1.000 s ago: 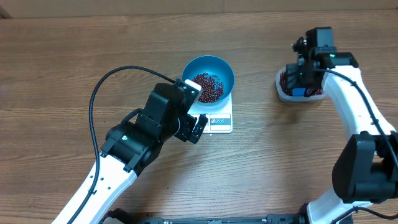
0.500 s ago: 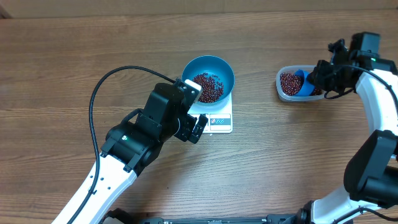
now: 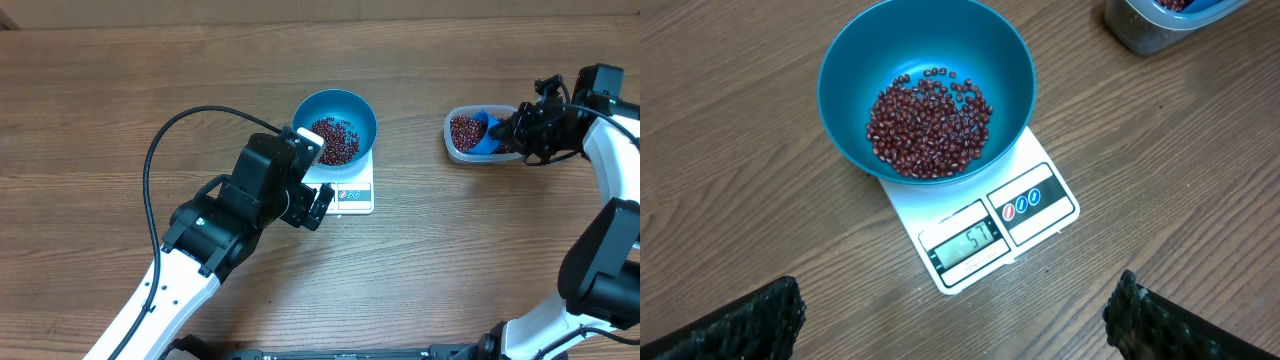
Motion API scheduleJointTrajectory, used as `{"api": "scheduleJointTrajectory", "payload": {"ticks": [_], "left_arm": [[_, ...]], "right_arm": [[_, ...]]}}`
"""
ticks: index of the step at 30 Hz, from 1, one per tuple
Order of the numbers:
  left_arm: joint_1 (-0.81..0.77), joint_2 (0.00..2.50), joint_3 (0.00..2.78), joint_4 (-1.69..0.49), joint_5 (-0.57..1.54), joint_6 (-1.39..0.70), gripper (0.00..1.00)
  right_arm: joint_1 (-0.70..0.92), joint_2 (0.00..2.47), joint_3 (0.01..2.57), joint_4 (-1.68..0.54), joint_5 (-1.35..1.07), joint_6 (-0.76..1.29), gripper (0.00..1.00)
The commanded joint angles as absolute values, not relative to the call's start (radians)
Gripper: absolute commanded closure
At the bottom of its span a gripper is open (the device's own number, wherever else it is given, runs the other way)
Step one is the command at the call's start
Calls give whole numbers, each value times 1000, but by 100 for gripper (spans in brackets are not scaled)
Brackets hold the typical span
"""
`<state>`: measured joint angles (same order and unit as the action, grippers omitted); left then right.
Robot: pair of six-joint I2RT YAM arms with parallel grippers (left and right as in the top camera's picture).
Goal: Scoop item into bowl and weigh 150g on scale
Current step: 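Dip the blue scoop into the red beans with the right gripper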
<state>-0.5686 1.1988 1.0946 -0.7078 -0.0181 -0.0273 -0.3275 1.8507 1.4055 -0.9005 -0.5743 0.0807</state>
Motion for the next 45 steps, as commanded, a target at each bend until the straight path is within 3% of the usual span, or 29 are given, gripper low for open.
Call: {"api": "scheduleJointTrajectory", "payload": {"ticks": [1,17,45], "left_arm": [[-565,1200,1123,-706,-7,-33,0],[-565,1200,1123,-707,-7,-33,0],[-565,1200,1123,-707,-9,-33,0]], "right_arm": [[-323,1865,1392,-892,-635,135,96],[-371,1865,1392,-865,-699,182,96],[-534,1865,1392,-915,-974,69,96]]}}
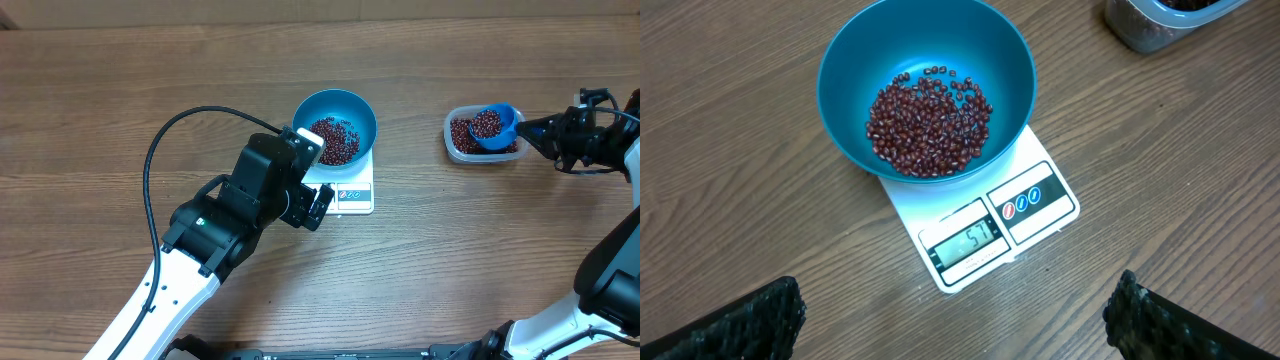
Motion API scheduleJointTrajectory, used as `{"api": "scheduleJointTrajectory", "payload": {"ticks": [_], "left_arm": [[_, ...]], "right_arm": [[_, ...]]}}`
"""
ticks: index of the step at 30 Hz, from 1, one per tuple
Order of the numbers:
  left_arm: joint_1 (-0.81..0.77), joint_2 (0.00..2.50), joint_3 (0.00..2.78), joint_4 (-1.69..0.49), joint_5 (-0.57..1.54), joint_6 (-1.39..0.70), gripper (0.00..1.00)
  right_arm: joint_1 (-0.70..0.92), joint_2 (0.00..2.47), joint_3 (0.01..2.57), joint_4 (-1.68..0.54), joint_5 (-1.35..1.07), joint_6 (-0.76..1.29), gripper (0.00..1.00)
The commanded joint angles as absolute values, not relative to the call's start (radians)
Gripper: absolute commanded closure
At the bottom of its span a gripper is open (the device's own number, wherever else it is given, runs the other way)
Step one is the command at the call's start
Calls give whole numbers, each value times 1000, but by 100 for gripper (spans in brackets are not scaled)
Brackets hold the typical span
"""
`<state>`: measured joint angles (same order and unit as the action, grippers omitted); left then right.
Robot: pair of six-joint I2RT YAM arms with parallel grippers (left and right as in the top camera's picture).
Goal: Scoop item into bowl and weigh 150g on scale
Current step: 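Dip the blue scoop into the red beans with the right gripper, then carry the filled scoop over the teal bowl with the right gripper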
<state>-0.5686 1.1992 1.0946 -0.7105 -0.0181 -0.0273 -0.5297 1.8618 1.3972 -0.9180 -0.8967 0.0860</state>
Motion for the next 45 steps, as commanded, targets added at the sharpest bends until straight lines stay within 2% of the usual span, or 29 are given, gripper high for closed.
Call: {"api": "scheduleJointTrajectory", "payload": {"ticks": [1,17,25,31,40,45], "left_arm": [[-565,1200,1123,-707,-10,-33,1],[-565,1200,1123,-699,-9,-30,0],[-565,1200,1123,-694,-7,-30,0],[-565,1200,1123,-695,-7,-30,1],[-565,1200,1123,-695,-6,-31,0],[-565,1200,1123,-695,-6,-31,0]], "right_arm": [[-534,1865,1392,-915,-992,69,96],[-523,1865,1393,-913,-1264,78,96],[-392,1865,1395,-877,-1282,109,96],[-275,1865,1396,-732,-1282,248,96],[-57,1865,1396,-360,-1277,512,96],[27,1865,1396,-244,-1238,527,96]]}}
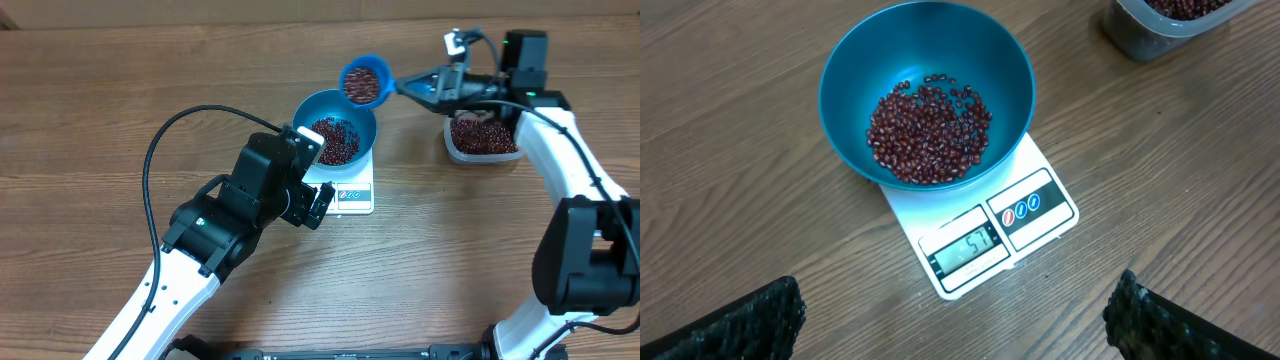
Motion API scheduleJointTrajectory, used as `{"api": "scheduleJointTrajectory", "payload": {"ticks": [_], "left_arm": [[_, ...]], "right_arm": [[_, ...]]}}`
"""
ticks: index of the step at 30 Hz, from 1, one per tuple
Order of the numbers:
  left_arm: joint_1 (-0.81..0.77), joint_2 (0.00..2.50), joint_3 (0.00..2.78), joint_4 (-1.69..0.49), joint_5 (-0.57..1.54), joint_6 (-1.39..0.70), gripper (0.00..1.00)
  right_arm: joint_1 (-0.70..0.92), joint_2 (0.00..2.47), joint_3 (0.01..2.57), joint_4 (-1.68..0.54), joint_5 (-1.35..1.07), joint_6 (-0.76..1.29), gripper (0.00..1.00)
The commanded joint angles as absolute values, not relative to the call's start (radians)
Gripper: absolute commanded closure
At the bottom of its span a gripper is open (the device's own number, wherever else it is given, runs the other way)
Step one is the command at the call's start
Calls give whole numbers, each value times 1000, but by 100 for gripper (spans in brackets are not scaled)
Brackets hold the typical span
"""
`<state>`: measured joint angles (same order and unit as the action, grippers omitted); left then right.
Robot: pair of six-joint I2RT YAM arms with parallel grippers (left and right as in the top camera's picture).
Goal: Scoop item into bowl and weigh 150g on scale
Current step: 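Carry the filled scoop over the teal bowl with the right gripper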
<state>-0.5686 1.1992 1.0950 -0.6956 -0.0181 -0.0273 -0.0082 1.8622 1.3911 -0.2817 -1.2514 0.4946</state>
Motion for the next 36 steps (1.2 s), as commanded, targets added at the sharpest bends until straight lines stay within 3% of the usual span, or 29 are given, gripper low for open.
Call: {"api": "scheduleJointTrajectory", "payload": {"ticks": [1,12,22,36], "left_arm": [[-565,1200,1123,-695,-6,-31,0],[-565,1200,1123,-695,-6,-31,0],[-565,1200,1123,-695,-6,-31,0],[-565,1200,1123,-695,-7,-30,1]], "right_arm": [[36,1865,1396,-240,-1218,518,96],[80,1865,1396,-255,-1019,282,96],[121,1865,1396,-424,-982,-144,96],[231,1865,1396,-530,-616,-428,96]]}}
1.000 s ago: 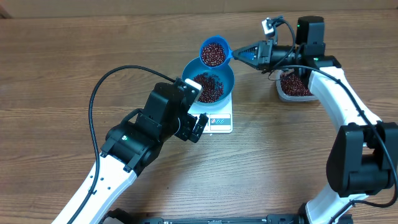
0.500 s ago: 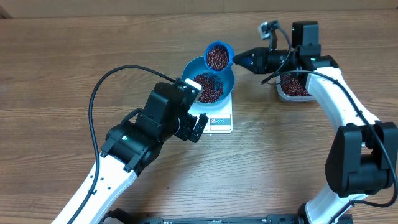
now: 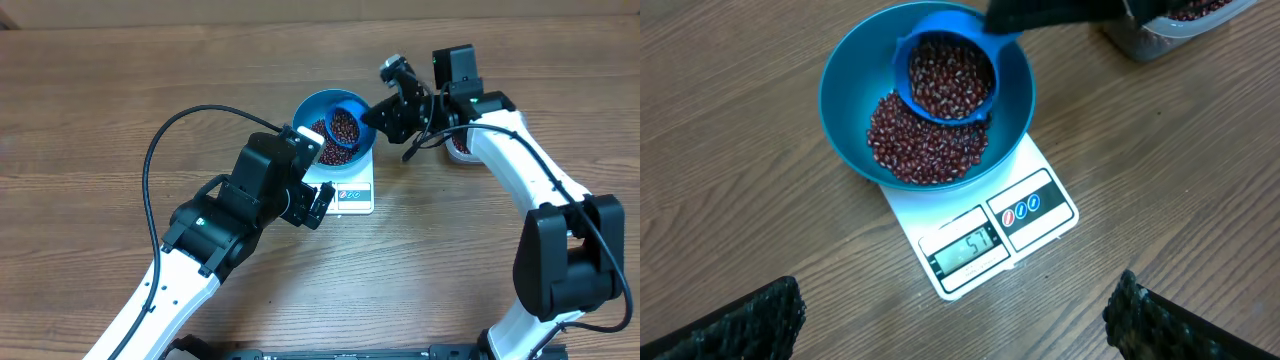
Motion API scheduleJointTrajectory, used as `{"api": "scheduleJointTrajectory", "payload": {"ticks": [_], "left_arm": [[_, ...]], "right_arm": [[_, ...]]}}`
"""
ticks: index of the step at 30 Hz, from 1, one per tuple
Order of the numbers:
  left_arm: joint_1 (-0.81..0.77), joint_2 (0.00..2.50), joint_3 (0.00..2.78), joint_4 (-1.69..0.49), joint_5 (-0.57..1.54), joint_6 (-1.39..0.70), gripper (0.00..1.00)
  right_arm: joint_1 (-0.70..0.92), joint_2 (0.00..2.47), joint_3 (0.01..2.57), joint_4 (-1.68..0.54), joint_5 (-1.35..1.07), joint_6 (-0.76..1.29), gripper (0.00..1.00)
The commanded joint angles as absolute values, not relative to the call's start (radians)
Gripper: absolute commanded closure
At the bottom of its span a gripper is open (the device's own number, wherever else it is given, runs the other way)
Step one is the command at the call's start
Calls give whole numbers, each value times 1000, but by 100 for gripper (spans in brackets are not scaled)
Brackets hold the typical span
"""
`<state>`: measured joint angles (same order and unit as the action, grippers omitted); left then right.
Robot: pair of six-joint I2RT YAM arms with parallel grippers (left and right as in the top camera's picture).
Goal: Scoop item into bowl and weigh 150g on scale
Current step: 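Carry the filled scoop over the teal bowl with the right gripper, then tilt the scoop with the right gripper to pour beans into the bowl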
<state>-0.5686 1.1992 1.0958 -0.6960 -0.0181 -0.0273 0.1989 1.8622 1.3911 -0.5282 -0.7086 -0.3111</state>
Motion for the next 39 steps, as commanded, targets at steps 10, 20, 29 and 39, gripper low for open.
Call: {"api": "scheduleJointTrajectory", "payload": {"ticks": [10,20,29,39], "left_arm": [[-565,1200,1123,-695,-7,-30,1],[-565,1200,1123,-691,-7,-30,0],[-565,1200,1123,-691,-8,-30,0],[-565,1200,1123,-692,-10,-30,0]], "right_arm": [[317,1865,1396,-505,-501,-563,96],[328,1865,1396,-496,-409,-656,96],[328,1864,1396,-484,-385,-683,96],[357,1788,1396,-496,-389,-682,96]]}}
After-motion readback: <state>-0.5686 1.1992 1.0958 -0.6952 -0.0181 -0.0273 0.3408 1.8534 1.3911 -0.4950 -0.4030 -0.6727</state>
